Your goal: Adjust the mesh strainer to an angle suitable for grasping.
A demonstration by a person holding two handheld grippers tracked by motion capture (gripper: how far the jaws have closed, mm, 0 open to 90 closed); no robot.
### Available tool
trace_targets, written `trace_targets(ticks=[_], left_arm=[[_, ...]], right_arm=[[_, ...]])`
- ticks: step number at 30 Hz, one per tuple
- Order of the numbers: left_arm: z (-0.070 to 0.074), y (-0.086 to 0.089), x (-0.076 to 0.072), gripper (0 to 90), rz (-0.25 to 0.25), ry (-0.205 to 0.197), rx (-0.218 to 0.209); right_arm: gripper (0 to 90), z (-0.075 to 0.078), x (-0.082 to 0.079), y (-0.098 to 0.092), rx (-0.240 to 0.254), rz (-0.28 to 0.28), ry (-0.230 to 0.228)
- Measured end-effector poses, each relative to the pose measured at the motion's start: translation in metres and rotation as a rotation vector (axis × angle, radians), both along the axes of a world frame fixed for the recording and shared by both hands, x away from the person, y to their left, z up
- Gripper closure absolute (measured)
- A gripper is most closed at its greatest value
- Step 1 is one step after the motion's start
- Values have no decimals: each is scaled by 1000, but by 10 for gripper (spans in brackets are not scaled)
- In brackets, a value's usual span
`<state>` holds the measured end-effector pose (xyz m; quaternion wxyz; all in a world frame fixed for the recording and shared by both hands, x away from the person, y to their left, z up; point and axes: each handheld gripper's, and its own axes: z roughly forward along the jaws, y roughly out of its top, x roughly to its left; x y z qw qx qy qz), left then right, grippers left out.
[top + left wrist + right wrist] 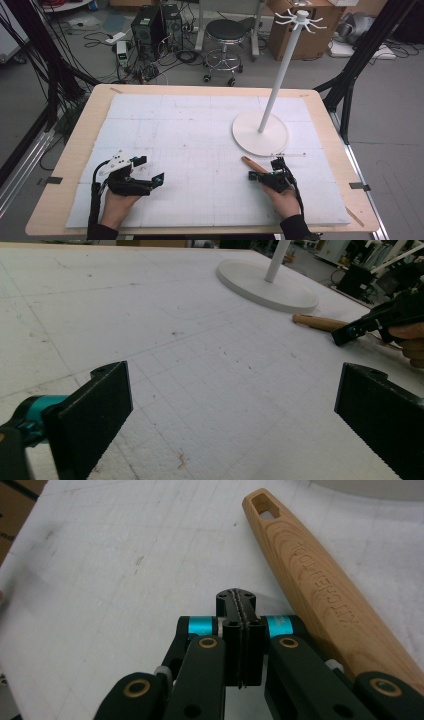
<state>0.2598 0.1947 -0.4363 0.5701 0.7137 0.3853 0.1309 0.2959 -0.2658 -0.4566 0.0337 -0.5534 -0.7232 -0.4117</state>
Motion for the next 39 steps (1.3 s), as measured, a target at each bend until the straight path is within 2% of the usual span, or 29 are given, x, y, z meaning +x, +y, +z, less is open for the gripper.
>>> trace_targets(ticks=[4,15,16,17,18,20,21,23,27,35,38,39], left_arm=[[0,1,0,26,4,-1,-3],[0,0,0,27,1,0,-3],[0,0,0,27,5,-1,-3],[0,1,0,27,4,0,-2],[0,1,0,27,4,0,-4],[0,1,0,27,3,-2,-3],[0,1,0,26,3,-2,-4],[0,1,0,26,2,-2,-6],[0,1,0,26,3,-1,-6],[0,0,0,27,1,0,-1],[0,0,0,27,-1,-1,1],[0,0,0,27,-1,1,-1]], right_arm=[[900,0,5,-2,-1,-29,-8],[900,0,6,-2,-4,-41,-4],[900,1,6,-1,-10,-49,7],[900,4,7,4,-55,-52,6],[900,4,7,4,-55,-52,6],[900,8,8,9,-111,-49,-12],[900,8,9,9,-120,-53,-14],[900,8,10,8,-105,-55,-10],[900,8,9,10,-113,-61,-16],[900,7,11,6,-91,-51,-9],[900,7,9,6,-89,-53,-23],[900,9,7,1,-45,-59,-38]])
